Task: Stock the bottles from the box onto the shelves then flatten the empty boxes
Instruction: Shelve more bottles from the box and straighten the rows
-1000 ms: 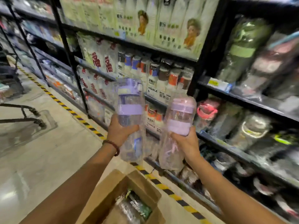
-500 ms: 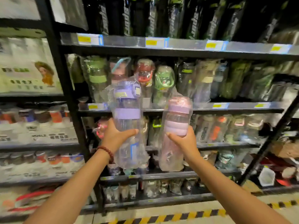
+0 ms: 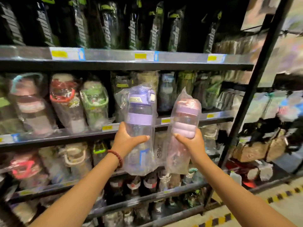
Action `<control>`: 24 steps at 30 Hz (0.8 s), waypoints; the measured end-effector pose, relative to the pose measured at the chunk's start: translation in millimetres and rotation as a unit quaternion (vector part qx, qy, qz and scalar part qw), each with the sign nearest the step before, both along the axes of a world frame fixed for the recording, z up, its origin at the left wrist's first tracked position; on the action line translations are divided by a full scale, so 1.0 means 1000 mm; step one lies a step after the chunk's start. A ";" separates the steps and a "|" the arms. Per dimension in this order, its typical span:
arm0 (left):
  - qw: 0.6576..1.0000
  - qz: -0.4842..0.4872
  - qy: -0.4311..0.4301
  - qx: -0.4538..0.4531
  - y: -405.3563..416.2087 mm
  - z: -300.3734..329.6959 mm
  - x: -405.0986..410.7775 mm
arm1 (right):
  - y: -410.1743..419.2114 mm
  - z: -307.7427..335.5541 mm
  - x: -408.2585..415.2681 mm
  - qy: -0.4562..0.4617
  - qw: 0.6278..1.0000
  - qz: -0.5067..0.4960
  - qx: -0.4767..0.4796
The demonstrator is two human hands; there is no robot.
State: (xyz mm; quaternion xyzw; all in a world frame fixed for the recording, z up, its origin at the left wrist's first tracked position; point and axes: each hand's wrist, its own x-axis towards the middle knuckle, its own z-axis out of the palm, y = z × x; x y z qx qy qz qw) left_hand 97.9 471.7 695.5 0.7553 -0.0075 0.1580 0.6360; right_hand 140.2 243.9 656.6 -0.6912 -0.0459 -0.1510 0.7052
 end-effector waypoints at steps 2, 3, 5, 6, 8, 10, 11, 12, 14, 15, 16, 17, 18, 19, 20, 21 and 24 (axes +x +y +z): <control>1.000 0.005 0.000 0.001 -0.031 -0.001 0.021 | -0.028 0.003 0.017 -0.006 1.000 -0.006 0.000; 1.000 0.006 -0.002 0.003 -0.046 -0.001 0.030 | -0.041 0.004 0.025 -0.010 1.000 -0.009 -0.001; 1.000 0.007 -0.003 0.004 -0.074 -0.001 0.048 | -0.065 0.005 0.042 -0.012 1.000 -0.011 -0.005; 1.000 0.006 -0.003 0.006 -0.086 0.000 0.057 | -0.076 0.006 0.049 -0.011 1.000 -0.012 -0.004; 1.000 0.002 0.003 0.010 -0.108 0.002 0.073 | -0.095 0.008 0.066 -0.011 1.000 -0.013 -0.003; 1.000 0.006 0.003 0.012 -0.126 0.004 0.089 | -0.108 0.012 0.081 -0.012 1.000 -0.008 -0.001; 1.000 0.009 0.001 0.013 -0.133 0.006 0.097 | -0.113 0.015 0.087 -0.013 1.000 -0.004 -0.002; 1.000 0.010 -0.001 0.012 -0.140 0.007 0.106 | -0.117 0.018 0.092 -0.017 1.000 0.000 -0.006; 1.000 0.008 -0.004 0.016 -0.150 0.009 0.121 | -0.126 0.024 0.105 -0.027 0.999 0.012 -0.026; 1.000 0.008 -0.004 0.014 -0.154 0.011 0.129 | -0.132 0.025 0.113 -0.031 0.999 0.015 -0.041; 1.000 0.010 -0.009 0.008 -0.158 0.012 0.137 | -0.136 0.028 0.120 -0.034 0.998 0.016 -0.054; 1.000 0.013 -0.014 0.001 -0.161 0.012 0.145 | -0.141 0.031 0.127 -0.039 0.997 0.013 -0.069; 1.000 0.014 -0.022 -0.009 -0.165 0.013 0.153 | -0.145 0.036 0.133 -0.041 0.995 0.009 -0.086; 0.999 0.017 -0.029 -0.020 -0.170 0.014 0.162 | -0.149 0.040 0.140 -0.039 0.994 0.004 -0.099; 0.999 0.021 -0.032 -0.029 -0.174 0.013 0.168 | -0.154 0.043 0.146 -0.033 0.993 0.001 -0.112; 0.998 0.026 -0.033 -0.037 -0.180 0.012 0.177 | -0.159 0.045 0.155 -0.033 0.992 0.000 -0.123; 0.997 0.037 -0.027 -0.069 -0.203 0.007 0.204 | -0.171 0.049 0.181 -0.039 0.984 -0.003 -0.171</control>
